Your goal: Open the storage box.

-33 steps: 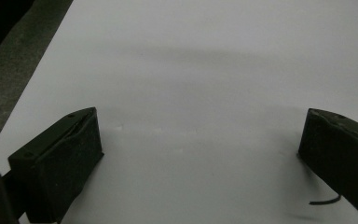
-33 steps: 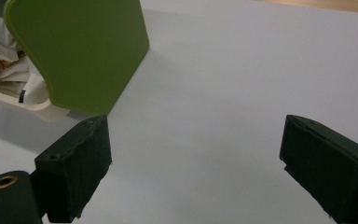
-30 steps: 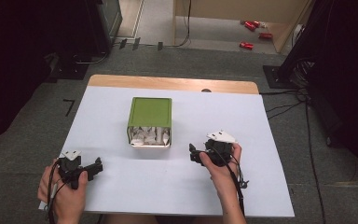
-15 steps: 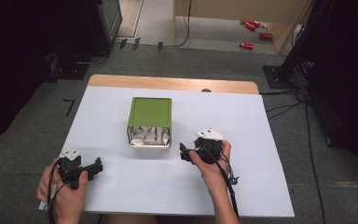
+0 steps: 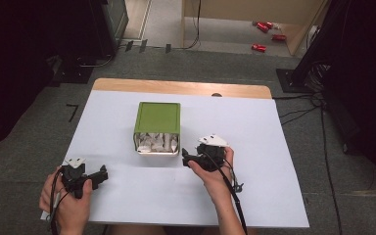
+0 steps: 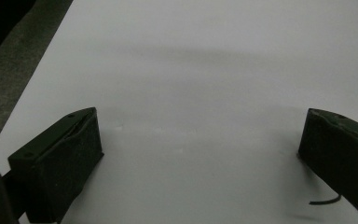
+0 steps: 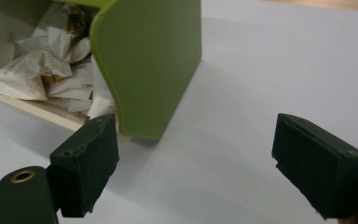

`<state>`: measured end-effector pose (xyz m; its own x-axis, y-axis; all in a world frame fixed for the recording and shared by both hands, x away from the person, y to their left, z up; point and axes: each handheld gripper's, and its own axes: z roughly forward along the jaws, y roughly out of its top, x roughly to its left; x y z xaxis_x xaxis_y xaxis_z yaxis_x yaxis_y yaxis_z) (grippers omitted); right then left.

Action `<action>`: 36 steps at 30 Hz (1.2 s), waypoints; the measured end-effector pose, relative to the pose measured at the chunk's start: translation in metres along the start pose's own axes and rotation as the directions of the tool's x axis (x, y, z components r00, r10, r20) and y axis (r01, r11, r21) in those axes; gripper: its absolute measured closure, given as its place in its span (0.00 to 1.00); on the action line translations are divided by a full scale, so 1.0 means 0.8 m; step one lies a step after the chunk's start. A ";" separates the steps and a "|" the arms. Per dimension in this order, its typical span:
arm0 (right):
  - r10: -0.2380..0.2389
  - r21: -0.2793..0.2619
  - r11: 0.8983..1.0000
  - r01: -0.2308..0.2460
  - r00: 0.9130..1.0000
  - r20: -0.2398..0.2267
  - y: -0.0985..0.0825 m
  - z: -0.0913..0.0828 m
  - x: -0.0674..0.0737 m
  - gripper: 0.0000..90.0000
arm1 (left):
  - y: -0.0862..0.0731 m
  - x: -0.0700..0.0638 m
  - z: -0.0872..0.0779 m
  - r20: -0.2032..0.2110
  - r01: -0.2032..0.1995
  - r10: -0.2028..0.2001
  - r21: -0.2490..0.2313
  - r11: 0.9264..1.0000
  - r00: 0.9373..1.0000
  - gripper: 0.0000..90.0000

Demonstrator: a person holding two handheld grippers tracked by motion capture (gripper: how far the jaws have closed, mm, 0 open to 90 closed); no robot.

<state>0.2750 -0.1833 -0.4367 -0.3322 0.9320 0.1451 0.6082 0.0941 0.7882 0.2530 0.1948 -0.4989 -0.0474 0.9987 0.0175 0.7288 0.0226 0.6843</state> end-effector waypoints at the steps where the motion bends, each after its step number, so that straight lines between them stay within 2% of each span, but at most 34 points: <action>1: -0.002 0.000 1.000 0.002 1.000 -0.002 0.000 0.000 0.002 0.18 | 0.000 0.000 0.000 0.000 0.000 0.000 0.000 1.000 1.000 0.00; 5: -0.005 -0.011 1.000 0.005 1.000 -0.005 0.001 0.003 0.010 0.21 | 0.000 0.000 0.000 0.000 0.000 0.000 0.000 1.000 1.000 0.00; 13: -0.013 -0.011 1.000 0.013 1.000 0.021 0.001 0.013 0.023 0.32 | 0.000 0.000 0.000 0.000 0.001 -0.001 0.000 1.000 1.000 0.00; 22: 0.006 -0.005 1.000 -0.006 0.999 0.032 0.002 0.027 0.032 0.40 | 0.000 0.000 0.000 0.000 0.001 -0.001 -0.001 1.000 1.000 0.00; 23: 0.007 -0.005 1.000 -0.007 0.999 0.048 0.001 0.032 0.034 0.45 | 0.000 0.000 0.000 0.000 0.001 -0.001 -0.001 1.000 1.000 0.00; 24: 0.013 -0.012 1.000 -0.012 0.999 0.043 0.001 0.033 0.034 0.49 | 0.000 0.000 0.000 0.000 0.001 -0.001 0.000 1.000 1.000 0.00; 28: 0.040 -0.016 0.999 -0.039 0.999 0.036 0.000 0.042 0.034 0.52 | 0.000 0.000 0.000 0.001 0.001 -0.001 -0.001 1.000 1.000 0.00; 33: 0.046 -0.022 0.999 -0.045 0.998 0.044 -0.002 0.053 0.038 0.57 | 0.000 0.000 0.000 0.001 0.001 -0.001 -0.001 1.000 1.000 0.00; 36: 0.044 -0.032 0.999 -0.041 0.996 0.079 -0.003 0.062 0.046 0.61 | 0.000 0.000 0.000 0.001 0.001 -0.001 0.000 1.000 1.000 0.00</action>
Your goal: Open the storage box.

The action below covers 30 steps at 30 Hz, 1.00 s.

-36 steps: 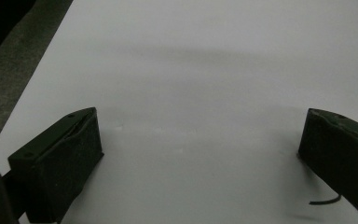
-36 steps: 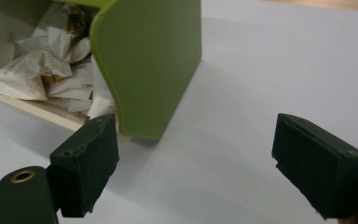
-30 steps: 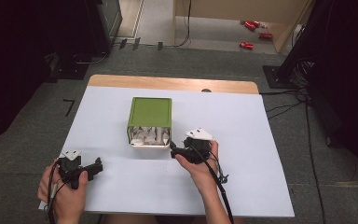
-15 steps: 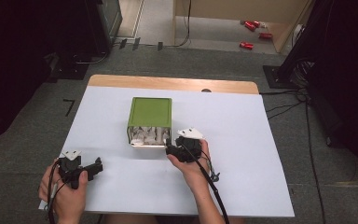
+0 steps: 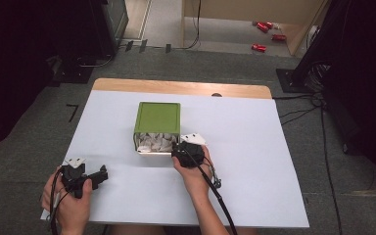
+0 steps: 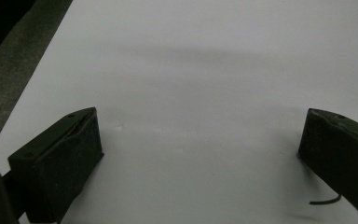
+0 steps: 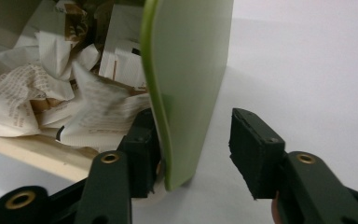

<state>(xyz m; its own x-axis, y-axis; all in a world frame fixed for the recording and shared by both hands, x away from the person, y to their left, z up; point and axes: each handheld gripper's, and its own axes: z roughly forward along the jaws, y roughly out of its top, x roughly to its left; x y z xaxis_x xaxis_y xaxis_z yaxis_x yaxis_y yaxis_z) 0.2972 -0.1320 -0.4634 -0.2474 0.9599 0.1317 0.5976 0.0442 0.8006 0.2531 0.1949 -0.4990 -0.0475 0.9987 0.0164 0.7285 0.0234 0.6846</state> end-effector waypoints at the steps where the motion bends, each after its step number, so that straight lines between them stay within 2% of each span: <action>1: 0.000 0.000 1.000 0.000 1.000 0.000 0.000 0.000 0.000 0.61 | 0.000 0.000 0.000 0.000 0.000 0.000 0.000 1.000 1.000 0.00; 4: -0.004 -0.013 1.000 0.004 1.000 0.023 -0.002 0.007 0.004 0.64 | 0.000 0.000 0.000 0.000 0.001 -0.001 0.000 1.000 1.000 0.00; 6: -0.001 0.006 1.000 0.001 1.000 0.024 -0.003 0.012 0.006 0.67 | 0.000 0.000 0.000 0.000 0.000 0.000 0.000 1.000 1.000 0.00; 8: 0.036 0.014 0.999 -0.036 0.999 0.020 -0.005 0.014 0.009 0.72 | 0.000 0.000 0.000 0.000 0.000 0.000 0.000 1.000 1.000 0.00; 10: 0.036 0.023 0.999 -0.036 0.999 0.019 -0.005 0.012 0.011 0.73 | 0.000 0.000 0.000 0.000 0.000 0.000 0.000 1.000 1.000 0.00; 15: 0.020 0.042 0.999 -0.021 1.000 0.010 -0.009 0.005 0.012 0.73 | 0.000 0.000 0.000 0.000 0.000 0.000 0.000 1.000 1.000 0.00; 20: 0.029 0.050 0.998 -0.028 1.000 -0.011 -0.015 -0.004 0.013 0.73 | 0.000 0.000 0.000 0.000 0.000 0.000 0.000 1.000 1.000 0.00; 27: 0.006 0.035 0.999 -0.005 1.000 -0.031 -0.027 -0.015 0.015 0.72 | 0.000 0.000 0.000 0.000 0.000 0.000 0.000 1.000 1.000 0.00; 30: 0.022 0.013 1.000 -0.021 0.999 -0.049 -0.031 -0.020 0.014 0.71 | 0.000 0.000 0.000 0.000 0.000 0.000 0.000 1.000 1.000 0.00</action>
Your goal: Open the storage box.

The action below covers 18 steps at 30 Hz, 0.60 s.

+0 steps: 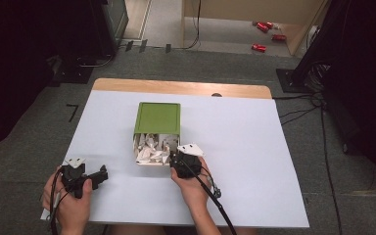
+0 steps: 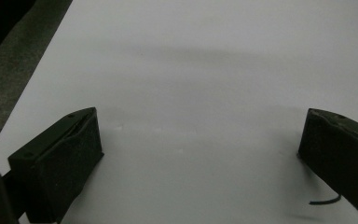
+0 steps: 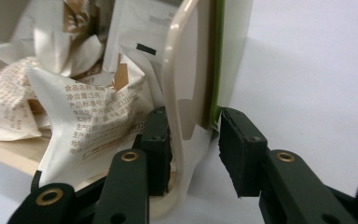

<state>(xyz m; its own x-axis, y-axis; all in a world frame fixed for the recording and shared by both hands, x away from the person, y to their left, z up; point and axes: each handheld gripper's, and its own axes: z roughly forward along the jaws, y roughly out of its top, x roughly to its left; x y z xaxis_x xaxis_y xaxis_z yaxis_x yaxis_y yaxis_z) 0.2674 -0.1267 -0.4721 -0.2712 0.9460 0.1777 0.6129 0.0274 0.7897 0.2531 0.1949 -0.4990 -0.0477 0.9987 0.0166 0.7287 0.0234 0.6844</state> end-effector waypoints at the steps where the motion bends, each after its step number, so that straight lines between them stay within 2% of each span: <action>1: 0.000 0.000 1.000 0.000 1.000 0.000 0.000 0.000 0.000 0.71 | 0.000 0.000 0.000 0.000 0.000 0.000 0.000 1.000 1.000 0.00; 9: -0.009 0.003 1.000 0.009 1.000 -0.023 -0.008 -0.011 0.001 0.70 | 0.000 0.000 0.000 0.000 0.000 0.000 0.000 1.000 1.000 0.00; 11: 0.012 -0.003 1.000 -0.012 0.999 -0.046 -0.006 -0.020 -0.001 0.70 | 0.000 0.000 0.000 0.000 -0.001 0.001 0.001 1.000 1.000 0.00; 18: 0.036 -0.028 0.999 -0.038 0.997 -0.064 0.001 -0.035 -0.003 0.73 | 0.000 0.000 0.000 0.000 -0.001 0.001 0.000 1.000 1.000 0.00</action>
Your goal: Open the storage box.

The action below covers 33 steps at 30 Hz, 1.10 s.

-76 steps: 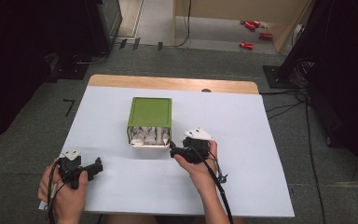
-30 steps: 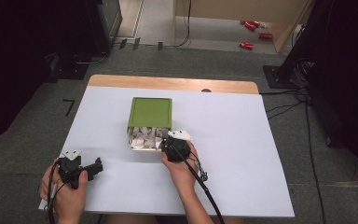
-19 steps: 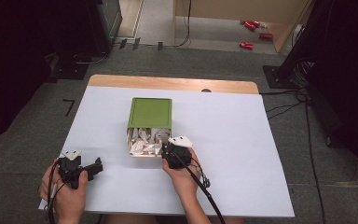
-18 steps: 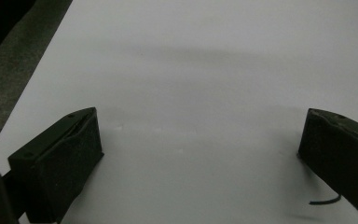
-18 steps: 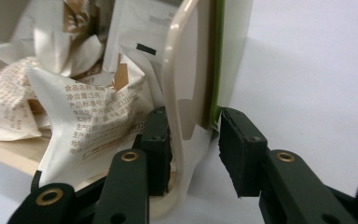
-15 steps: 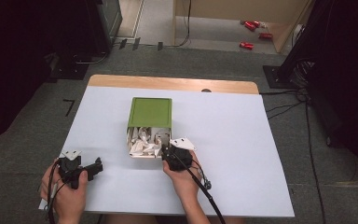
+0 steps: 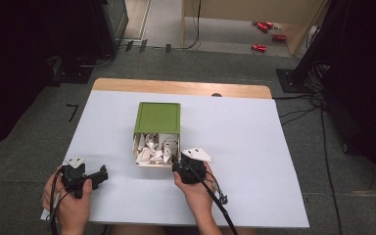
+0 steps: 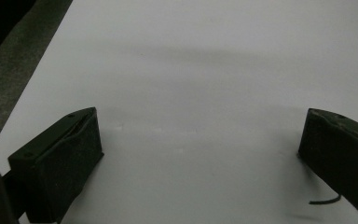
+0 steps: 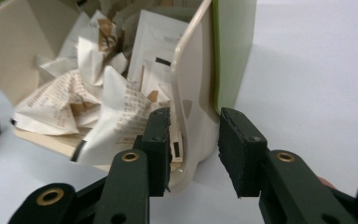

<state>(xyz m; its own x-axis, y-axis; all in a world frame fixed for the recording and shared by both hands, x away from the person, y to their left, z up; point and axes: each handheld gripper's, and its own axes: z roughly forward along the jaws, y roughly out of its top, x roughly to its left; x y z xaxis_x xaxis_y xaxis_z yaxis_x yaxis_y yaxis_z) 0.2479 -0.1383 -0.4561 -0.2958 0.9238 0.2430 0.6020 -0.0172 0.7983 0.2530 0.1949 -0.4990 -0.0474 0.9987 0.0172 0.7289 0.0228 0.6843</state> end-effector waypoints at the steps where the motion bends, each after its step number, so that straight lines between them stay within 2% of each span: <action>1: 0.012 -0.001 1.000 -0.012 1.000 0.006 0.002 -0.002 -0.001 0.76 | 0.000 0.000 0.000 0.000 0.000 0.000 0.000 1.000 1.000 0.00; 4: 0.020 -0.003 1.000 -0.020 1.000 -0.001 0.004 -0.004 -0.001 0.80 | 0.000 0.000 0.000 0.000 0.000 0.000 0.000 1.000 1.000 0.00; 6: 0.013 -0.003 1.000 -0.013 1.000 -0.015 0.006 -0.003 0.000 0.87 | 0.000 0.000 0.000 0.000 0.000 0.000 0.000 1.000 1.000 0.00; 7: -0.006 -0.003 1.000 0.006 1.000 -0.005 0.006 -0.001 0.002 0.88 | 0.000 0.000 0.000 0.000 0.000 0.000 0.000 1.000 1.000 0.00; 11: -0.014 -0.011 1.000 0.015 1.000 0.022 0.006 -0.002 0.005 0.91 | 0.000 0.000 0.000 0.001 0.000 0.000 0.000 1.000 1.000 0.00; 18: -0.014 -0.014 1.000 0.015 0.999 0.042 0.004 -0.005 0.009 0.92 | 0.000 0.000 0.000 0.000 0.000 0.000 0.000 1.000 1.000 0.00; 33: -0.003 -0.029 1.000 0.004 0.999 0.032 -0.007 -0.022 0.014 0.96 | 0.000 0.000 0.000 0.000 0.000 0.000 0.000 1.000 1.000 0.00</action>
<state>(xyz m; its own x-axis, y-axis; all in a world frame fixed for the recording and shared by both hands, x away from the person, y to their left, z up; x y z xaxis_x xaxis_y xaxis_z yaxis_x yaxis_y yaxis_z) 0.2282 -0.1347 -0.4482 -0.2737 0.9357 0.2226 0.5790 -0.0245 0.8149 0.2531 0.1949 -0.4990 -0.0473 0.9987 0.0169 0.7292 0.0230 0.6839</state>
